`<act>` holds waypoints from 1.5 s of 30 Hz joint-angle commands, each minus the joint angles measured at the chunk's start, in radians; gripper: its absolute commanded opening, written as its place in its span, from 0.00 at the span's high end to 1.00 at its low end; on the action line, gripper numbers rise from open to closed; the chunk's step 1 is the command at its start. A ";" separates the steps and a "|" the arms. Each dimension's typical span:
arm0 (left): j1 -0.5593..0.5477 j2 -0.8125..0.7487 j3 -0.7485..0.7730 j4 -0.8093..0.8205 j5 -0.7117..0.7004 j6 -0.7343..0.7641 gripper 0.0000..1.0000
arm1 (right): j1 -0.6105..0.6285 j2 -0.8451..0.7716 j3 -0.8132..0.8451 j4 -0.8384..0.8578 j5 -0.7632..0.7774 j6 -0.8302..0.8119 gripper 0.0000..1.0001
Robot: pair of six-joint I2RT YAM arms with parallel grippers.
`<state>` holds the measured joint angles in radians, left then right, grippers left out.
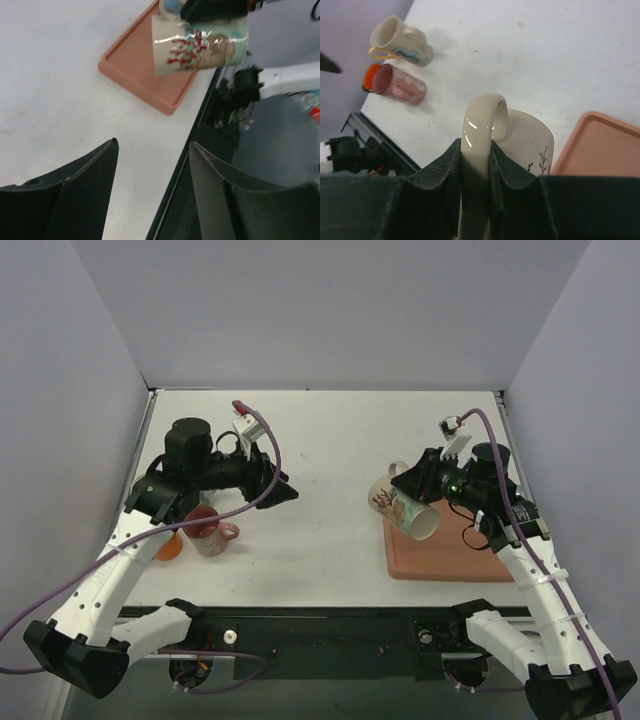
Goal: Turn the mug right side up
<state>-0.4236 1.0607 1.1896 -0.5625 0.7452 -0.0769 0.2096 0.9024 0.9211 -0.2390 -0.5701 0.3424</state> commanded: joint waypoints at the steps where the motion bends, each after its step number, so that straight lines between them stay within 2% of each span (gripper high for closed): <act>1: -0.015 0.048 0.001 0.261 0.147 -0.343 0.32 | 0.103 -0.051 0.171 0.185 -0.169 0.023 1.00; 5: -0.030 0.073 -0.027 0.470 0.215 -0.522 0.29 | 0.217 -0.039 0.254 0.259 -0.172 0.052 1.00; 10: -0.073 0.107 -0.038 0.659 0.263 -0.655 0.28 | 0.301 -0.010 0.305 0.322 -0.146 0.076 1.00; 19: -0.127 0.143 -0.051 0.763 0.306 -0.745 0.28 | 0.372 0.046 0.318 0.454 -0.128 0.113 1.00; 22: -0.156 0.143 -0.070 0.805 0.325 -0.765 0.34 | 0.373 0.055 0.315 0.468 -0.131 0.112 1.00; 24: -0.173 0.145 -0.070 0.809 0.335 -0.768 0.48 | 0.373 0.056 0.300 0.483 -0.132 0.113 1.00; 25: -0.178 0.145 -0.070 0.802 0.336 -0.768 0.65 | 0.373 0.058 0.297 0.492 -0.132 0.116 1.00; 26: -0.182 0.147 -0.071 0.797 0.333 -0.768 0.73 | 0.373 0.059 0.288 0.492 -0.134 0.118 1.00; 27: -0.184 0.148 -0.073 0.793 0.329 -0.767 0.89 | 0.373 0.061 0.280 0.492 -0.134 0.116 1.00; 28: -0.181 0.144 -0.073 0.783 0.323 -0.759 0.98 | 0.372 0.061 0.266 0.491 -0.129 0.115 1.00; 30: -0.172 0.142 -0.065 0.733 0.304 -0.730 1.00 | 0.366 0.055 0.237 0.451 -0.111 0.081 1.00; 32: -0.149 0.131 -0.062 0.667 0.258 -0.666 1.00 | 0.355 0.046 0.211 0.356 -0.030 0.037 0.99; 33: -0.132 0.128 -0.050 0.565 0.188 -0.632 1.00 | 0.352 0.041 0.205 0.312 0.013 0.018 0.90; 34: -0.124 0.125 -0.041 0.487 0.146 -0.539 1.00 | 0.346 0.036 0.193 0.243 0.123 0.003 0.61; 35: -0.113 0.127 -0.016 0.363 0.049 -0.447 1.00 | 0.340 0.036 0.177 0.198 0.245 0.003 0.46; 36: -0.110 0.130 -0.006 0.310 0.005 -0.389 1.00 | 0.330 0.038 0.171 0.129 0.306 0.001 0.38; 37: -0.106 0.136 0.010 0.208 -0.098 -0.282 1.00 | 0.324 0.039 0.159 0.104 0.428 0.003 0.35; 38: -0.104 0.137 0.028 0.120 -0.210 -0.237 1.00 | 0.320 0.050 0.157 0.040 0.478 0.003 0.32; 41: -0.107 0.165 0.053 -0.003 -0.427 -0.021 1.00 | 0.307 0.062 0.148 -0.063 0.672 0.004 0.29; 44: -0.109 0.214 0.102 -0.120 -0.677 0.113 1.00 | 0.307 0.073 0.142 -0.144 0.753 0.001 0.28; 45: -0.109 0.247 0.111 -0.135 -0.719 0.176 1.00 | 0.309 0.073 0.134 -0.160 0.771 0.007 0.26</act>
<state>-0.5308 1.2736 1.1667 -0.5770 0.3649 -0.2142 0.5171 0.9688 1.0664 -0.2779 -0.0208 0.3573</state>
